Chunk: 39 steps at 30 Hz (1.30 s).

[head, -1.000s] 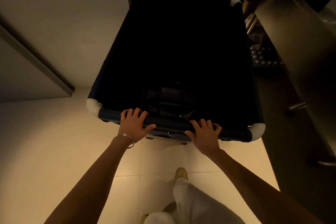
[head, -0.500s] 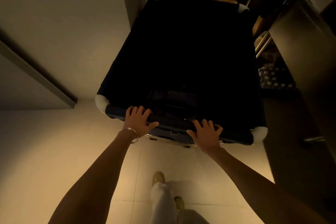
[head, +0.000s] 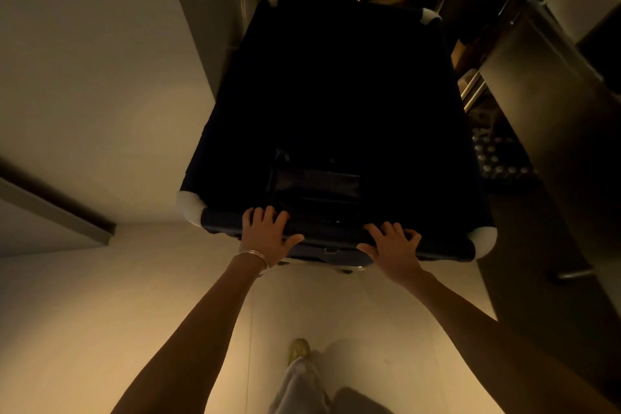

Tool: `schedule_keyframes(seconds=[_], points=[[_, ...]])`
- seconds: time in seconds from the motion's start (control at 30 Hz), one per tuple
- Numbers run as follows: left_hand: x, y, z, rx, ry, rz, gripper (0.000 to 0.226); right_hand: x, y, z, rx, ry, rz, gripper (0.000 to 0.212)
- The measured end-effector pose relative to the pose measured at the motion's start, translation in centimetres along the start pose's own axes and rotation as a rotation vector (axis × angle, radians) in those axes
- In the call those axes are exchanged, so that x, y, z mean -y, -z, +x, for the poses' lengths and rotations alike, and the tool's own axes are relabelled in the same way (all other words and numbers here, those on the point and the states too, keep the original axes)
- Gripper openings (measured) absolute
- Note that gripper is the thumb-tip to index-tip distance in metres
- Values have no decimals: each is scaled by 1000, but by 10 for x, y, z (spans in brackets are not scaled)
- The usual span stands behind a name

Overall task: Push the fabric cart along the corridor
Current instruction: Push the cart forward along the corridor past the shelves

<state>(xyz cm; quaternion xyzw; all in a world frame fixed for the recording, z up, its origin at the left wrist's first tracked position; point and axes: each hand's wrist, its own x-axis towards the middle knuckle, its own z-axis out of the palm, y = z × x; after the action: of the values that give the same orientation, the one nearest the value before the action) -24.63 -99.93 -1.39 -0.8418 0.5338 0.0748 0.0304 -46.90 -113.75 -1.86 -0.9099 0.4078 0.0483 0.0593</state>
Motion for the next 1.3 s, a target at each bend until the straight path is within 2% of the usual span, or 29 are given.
schedule_keyframes(seconds=[0.07,0.17,0.23,0.47,0.8,0.93,1.13,1.3], points=[[0,4,20,51,7,0,62,-7,6,22,73,-18,17,77],[1,7,50,55,8,-23,60,-14,8,52,111,-33,2,52],[1,9,72,46,9,-24,61,-20,11,74,121,-34,-12,48],[0,18,143,-37,22,-66,59,-42,25,152,121,-21,-11,50],[-9,37,242,35,127,-42,65,-77,49,271,157,55,-12,50],[-7,40,276,10,155,-76,64,-85,54,307,144,89,-25,51],[6,48,319,-18,178,-115,89,-87,56,350,105,117,-3,58],[11,52,352,-56,194,-138,90,-92,56,387,99,119,-27,52]])
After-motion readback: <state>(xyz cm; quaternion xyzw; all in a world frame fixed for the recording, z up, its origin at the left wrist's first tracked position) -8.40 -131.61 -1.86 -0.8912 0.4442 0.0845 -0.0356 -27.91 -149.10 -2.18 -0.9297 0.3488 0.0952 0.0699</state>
